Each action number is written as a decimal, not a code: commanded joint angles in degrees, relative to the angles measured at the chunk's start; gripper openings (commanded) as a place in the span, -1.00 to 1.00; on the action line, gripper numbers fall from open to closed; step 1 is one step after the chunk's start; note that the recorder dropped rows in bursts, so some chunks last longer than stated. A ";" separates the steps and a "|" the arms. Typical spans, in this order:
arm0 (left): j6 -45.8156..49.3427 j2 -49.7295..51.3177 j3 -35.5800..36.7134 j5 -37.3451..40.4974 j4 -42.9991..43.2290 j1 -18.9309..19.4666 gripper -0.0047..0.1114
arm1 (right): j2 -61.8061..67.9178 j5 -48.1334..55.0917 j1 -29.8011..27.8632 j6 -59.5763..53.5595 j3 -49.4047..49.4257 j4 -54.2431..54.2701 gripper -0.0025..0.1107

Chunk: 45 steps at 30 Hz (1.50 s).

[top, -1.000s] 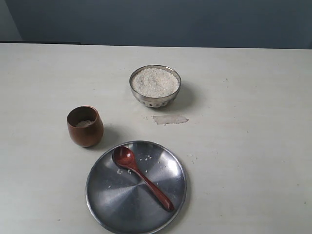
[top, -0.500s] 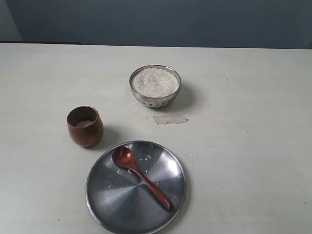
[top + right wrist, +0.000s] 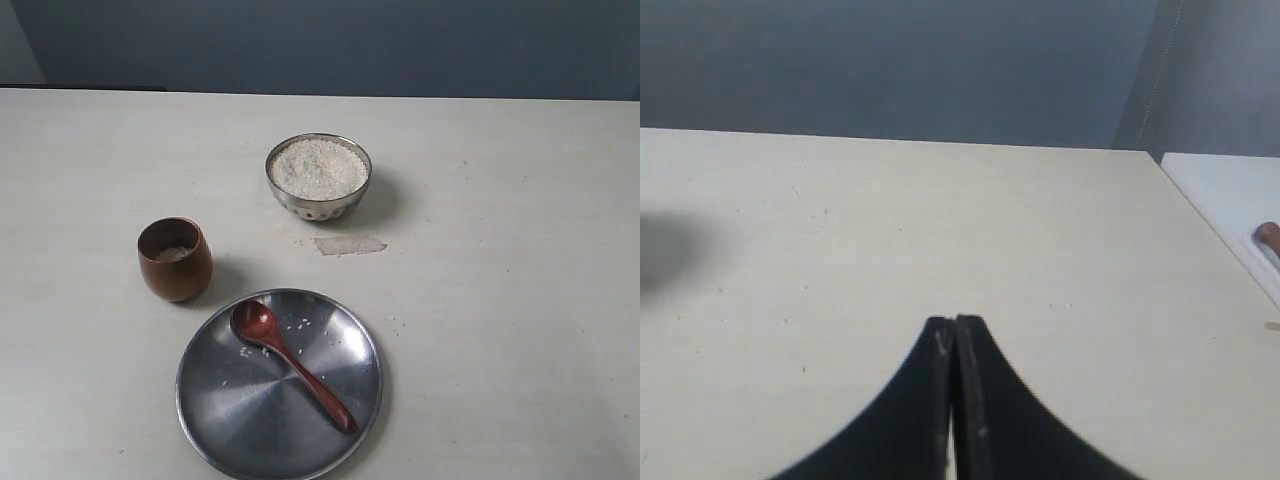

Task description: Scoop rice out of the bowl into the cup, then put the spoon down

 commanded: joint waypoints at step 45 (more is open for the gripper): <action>-0.05 0.07 -0.38 -0.16 0.14 -0.07 -0.91 | 0.02 -2.07 -0.35 2.68 8.39 -8.61 -0.96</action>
